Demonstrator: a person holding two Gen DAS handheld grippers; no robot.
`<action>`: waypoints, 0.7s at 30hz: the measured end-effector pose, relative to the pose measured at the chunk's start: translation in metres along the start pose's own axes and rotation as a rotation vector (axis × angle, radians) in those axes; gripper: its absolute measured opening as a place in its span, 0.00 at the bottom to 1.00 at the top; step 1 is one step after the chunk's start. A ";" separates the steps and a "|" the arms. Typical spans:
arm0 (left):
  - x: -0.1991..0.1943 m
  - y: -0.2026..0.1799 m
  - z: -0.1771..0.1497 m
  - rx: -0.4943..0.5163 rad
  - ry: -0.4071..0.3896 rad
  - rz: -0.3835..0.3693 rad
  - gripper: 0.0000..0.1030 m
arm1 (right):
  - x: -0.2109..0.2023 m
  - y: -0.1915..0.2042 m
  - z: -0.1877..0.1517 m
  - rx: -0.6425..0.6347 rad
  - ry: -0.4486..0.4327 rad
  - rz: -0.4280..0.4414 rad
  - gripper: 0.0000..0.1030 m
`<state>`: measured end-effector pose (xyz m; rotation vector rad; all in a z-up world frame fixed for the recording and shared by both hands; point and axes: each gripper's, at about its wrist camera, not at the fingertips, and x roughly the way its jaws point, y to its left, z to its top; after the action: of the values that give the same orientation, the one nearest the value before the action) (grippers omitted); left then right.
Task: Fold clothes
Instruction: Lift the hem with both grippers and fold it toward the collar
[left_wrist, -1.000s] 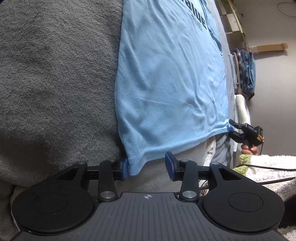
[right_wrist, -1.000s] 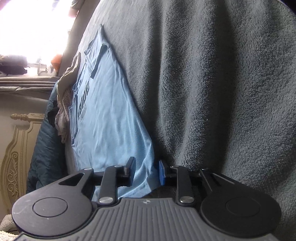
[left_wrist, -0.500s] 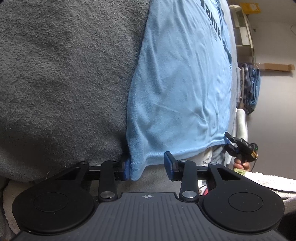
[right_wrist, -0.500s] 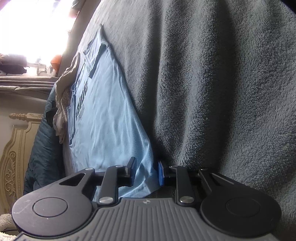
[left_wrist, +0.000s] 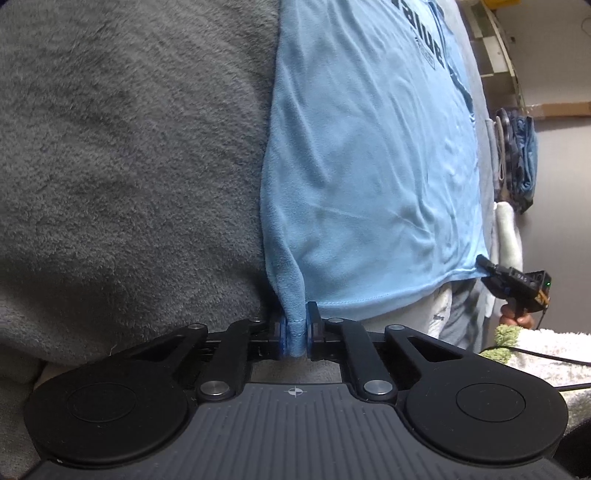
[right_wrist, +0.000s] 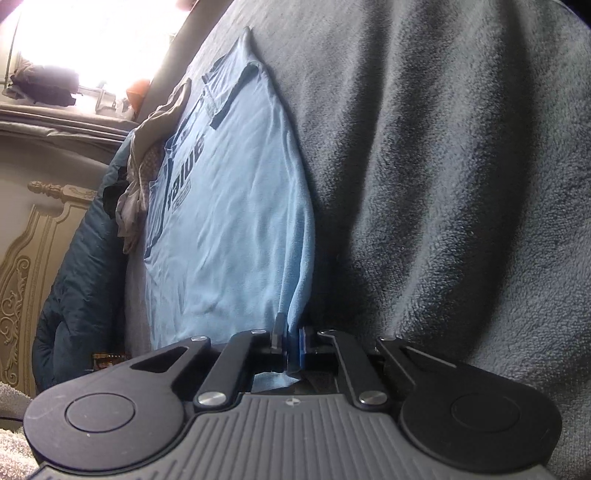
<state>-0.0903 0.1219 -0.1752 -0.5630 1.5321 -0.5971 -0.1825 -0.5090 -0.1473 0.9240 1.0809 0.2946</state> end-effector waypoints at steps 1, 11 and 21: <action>-0.002 -0.001 0.001 0.007 -0.006 0.001 0.05 | -0.003 0.003 0.001 -0.007 -0.012 0.016 0.05; -0.031 -0.026 0.021 0.057 -0.142 -0.004 0.04 | -0.021 0.039 0.031 -0.043 -0.172 0.139 0.05; -0.069 -0.057 0.056 0.085 -0.355 0.029 0.04 | -0.006 0.087 0.077 -0.112 -0.245 0.198 0.05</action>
<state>-0.0315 0.1242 -0.0872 -0.5484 1.1729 -0.5069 -0.1005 -0.4983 -0.0652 0.9410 0.7420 0.3905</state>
